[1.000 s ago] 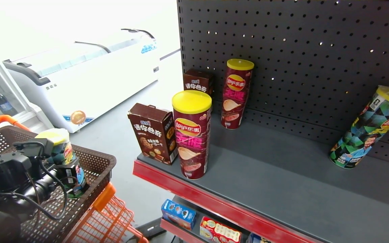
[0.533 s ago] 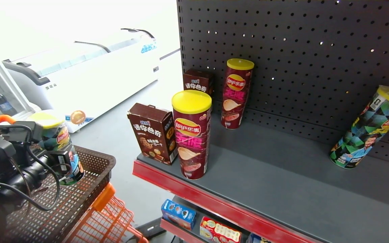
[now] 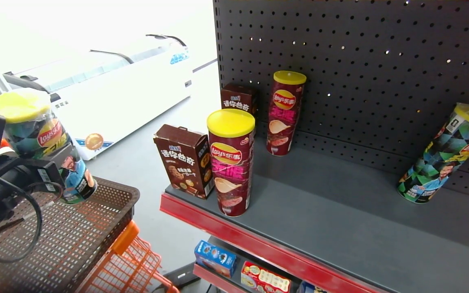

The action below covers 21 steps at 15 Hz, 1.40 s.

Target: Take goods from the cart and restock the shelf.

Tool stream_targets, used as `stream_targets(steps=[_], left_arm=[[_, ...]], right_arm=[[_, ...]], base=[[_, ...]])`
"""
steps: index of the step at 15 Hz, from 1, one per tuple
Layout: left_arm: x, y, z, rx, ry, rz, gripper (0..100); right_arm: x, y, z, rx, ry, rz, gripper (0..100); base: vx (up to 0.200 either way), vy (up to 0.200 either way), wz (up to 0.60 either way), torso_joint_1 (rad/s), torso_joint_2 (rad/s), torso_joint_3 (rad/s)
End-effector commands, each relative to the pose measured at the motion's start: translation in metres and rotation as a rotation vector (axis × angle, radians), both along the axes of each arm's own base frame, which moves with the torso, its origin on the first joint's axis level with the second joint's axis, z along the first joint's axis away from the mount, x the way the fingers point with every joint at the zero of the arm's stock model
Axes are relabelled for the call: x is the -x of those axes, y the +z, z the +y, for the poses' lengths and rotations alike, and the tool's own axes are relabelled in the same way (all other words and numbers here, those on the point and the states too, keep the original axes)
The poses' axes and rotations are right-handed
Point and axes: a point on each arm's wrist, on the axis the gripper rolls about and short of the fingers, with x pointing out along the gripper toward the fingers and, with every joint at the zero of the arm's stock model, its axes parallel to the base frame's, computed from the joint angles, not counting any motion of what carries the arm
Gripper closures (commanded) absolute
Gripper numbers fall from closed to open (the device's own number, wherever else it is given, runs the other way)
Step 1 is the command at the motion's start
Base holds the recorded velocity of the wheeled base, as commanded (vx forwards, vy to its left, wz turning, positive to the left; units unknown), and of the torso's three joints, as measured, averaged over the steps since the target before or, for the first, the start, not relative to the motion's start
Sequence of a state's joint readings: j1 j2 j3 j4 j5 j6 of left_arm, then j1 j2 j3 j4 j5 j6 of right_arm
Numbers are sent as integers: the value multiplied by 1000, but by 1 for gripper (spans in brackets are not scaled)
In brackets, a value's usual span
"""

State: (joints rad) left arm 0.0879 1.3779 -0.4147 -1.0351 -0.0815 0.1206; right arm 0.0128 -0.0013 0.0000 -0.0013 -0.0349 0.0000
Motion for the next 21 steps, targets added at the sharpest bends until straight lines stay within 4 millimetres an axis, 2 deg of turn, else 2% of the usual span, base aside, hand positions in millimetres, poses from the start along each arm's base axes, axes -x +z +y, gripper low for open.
stream_targets(steps=[1, 2, 3, 5, 7, 12, 16, 21], left_arm=[[24, 13, -19, -6, -148, -69, 100], [31, 16, -37, 0, -291, -51, 100], [35, 14, -47, 10, -354, -8, 100], [58, 15, -59, 47, -475, 11, 100], [65, 12, -64, 54, -571, 44, 100], [75, 15, -71, 49, -671, 50, 100], [91, -4, -69, 47, -758, 148, 100], [89, 4, -77, 37, -909, 138, 100]], right_arm=[[0, 0, 0, 0, 1, 1, 0], [0, 0, 0, 0, 1, 1, 0], [0, 0, 0, 0, -1, 1, 0], [0, 0, 0, 0, 1, 1, 0], [0, 0, 0, 0, 1, 1, 0], [0, 0, 0, 0, -1, 1, 0], [0, 0, 0, 0, 1, 1, 0], [0, 0, 0, 2, 2, 1, 0]], base=[[0, 0, 0, 0, 0, 0], [0, 0, 0, 0, 0, 0], [0, 0, 0, 0, 0, 0], [0, 0, 0, 0, 0, 0], [0, 0, 0, 0, 0, 0], [0, 0, 0, 0, 0, 0], [0, 0, 0, 0, 0, 0], [0, 0, 0, 0, 0, 0]])
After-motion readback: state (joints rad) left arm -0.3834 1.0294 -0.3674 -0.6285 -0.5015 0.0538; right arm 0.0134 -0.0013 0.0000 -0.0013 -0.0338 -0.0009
